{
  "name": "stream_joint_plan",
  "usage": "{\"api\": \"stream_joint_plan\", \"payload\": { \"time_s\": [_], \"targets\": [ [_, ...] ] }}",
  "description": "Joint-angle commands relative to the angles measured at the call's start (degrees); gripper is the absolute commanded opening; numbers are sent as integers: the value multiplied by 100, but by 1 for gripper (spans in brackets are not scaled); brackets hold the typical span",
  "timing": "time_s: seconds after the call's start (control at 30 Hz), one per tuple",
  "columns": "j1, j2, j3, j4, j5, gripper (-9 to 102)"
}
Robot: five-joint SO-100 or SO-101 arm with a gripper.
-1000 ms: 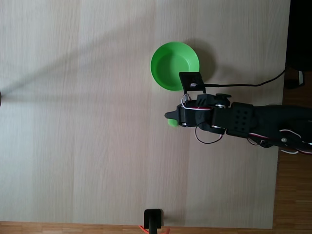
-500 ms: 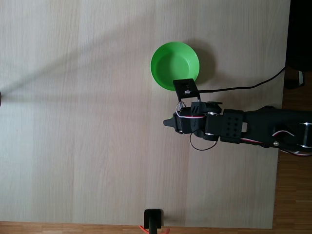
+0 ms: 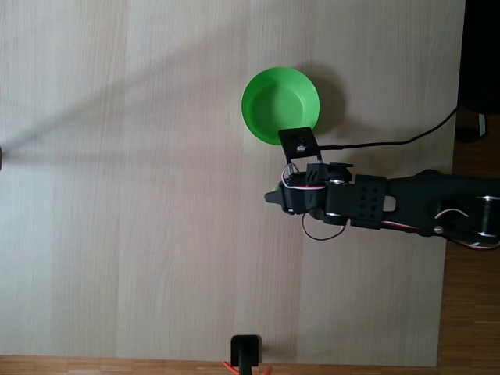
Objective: Grasp a green pompom and put it in the green bowl.
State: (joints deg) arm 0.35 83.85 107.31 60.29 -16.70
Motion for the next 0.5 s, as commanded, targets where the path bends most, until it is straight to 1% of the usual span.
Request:
{"api": "stream_joint_plan", "payload": {
  "time_s": [0.0, 0.47],
  "targets": [
    [-9, -9, -229, 97, -35, 25],
    [9, -88, -229, 114, -26, 25]
  ]
}}
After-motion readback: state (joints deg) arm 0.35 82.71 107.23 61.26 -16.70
